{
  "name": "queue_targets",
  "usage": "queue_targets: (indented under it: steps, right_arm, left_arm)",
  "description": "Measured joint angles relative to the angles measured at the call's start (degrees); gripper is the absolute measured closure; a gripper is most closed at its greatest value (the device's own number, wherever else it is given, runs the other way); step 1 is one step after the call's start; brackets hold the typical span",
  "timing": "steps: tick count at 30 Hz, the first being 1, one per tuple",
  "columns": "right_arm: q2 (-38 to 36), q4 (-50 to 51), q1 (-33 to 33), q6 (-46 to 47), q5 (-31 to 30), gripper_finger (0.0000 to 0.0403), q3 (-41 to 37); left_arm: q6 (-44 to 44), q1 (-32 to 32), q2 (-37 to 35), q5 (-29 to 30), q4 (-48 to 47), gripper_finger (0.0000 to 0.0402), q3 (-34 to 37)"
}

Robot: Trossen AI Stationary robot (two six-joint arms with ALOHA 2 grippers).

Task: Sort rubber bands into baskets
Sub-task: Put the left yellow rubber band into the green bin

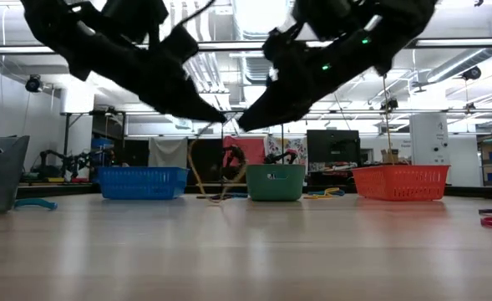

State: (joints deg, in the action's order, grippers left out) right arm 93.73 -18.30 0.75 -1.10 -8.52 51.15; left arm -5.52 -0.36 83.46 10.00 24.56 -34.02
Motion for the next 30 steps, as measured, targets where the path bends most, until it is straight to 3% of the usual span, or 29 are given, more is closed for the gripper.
queue_targets:
  steps: [5,8,11,16,23,27,30]
  right_arm:
    - [4.3,0.8,-0.3,-1.8,0.0,0.0196,4.6]
    - [5.4,2.8,-0.3,-3.0,0.0,0.0217,6.7]
    - [5.6,5.7,-0.3,-4.1,0.0,0.0262,8.0]
    - [5.5,9.3,-0.4,-4.6,0.0,0.0376,9.2]
    - [5.4,9.3,-0.4,-5.2,0.0,0.0394,9.3]
    - [4.9,10.3,-0.5,-5.4,-0.3,0.0394,9.3]
    - [4.3,13.1,-0.9,-5.0,-0.6,0.0394,10.2]
  left_arm:
    - [-0.3,-0.1,-2.9,0.0,-0.6,0.0401,0.0]
    - [-0.5,-0.2,-3.4,0.0,-1.1,0.0401,0.0]
    - [-0.5,-0.2,-3.6,0.0,-2.1,0.0401,0.0]
    - [-0.5,-0.2,-3.3,0.0,-1.9,0.0401,0.0]
    - [0.4,-0.2,-3.6,0.0,-2.6,0.0387,0.0]
    - [0.1,-0.2,-4.0,0.1,-3.0,0.0341,0.0]
    - [-1.6,-0.2,-4.8,3.4,-3.0,0.03,0.0]
